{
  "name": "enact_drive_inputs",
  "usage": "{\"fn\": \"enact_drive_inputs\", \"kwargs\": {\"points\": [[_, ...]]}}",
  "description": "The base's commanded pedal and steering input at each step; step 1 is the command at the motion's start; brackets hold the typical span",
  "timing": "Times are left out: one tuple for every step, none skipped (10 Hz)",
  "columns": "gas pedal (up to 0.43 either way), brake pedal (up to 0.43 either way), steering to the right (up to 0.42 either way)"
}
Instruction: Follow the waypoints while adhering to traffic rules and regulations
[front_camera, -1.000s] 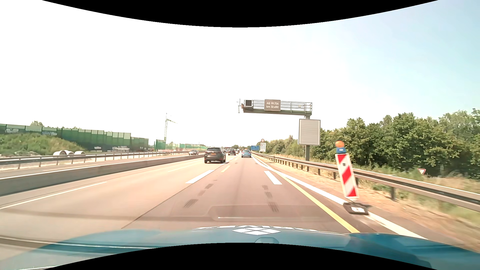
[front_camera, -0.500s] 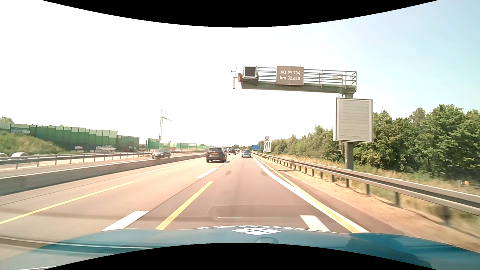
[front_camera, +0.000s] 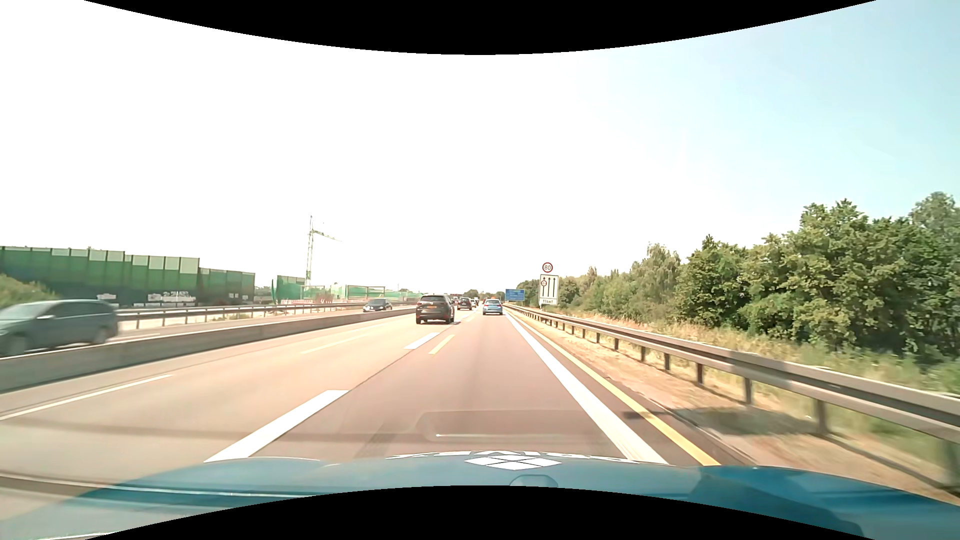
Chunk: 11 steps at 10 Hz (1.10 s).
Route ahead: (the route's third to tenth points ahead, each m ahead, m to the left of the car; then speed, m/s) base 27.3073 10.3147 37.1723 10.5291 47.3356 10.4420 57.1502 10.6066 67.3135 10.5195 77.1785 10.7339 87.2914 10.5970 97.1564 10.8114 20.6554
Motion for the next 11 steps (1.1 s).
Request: {"fn": "enact_drive_inputs", "kwargs": {"points": [[0.150,0.000,-0.001],[0.150,0.000,-0.001],[0.150,0.000,-0.001],[0.150,0.000,-0.001],[0.150,0.000,-0.001],[0.150,0.000,-0.001],[0.150,0.000,-0.001],[0.150,0.000,-0.001],[0.150,0.000,-0.002],[0.150,0.000,-0.002],[0.150,0.000,-0.002]]}}
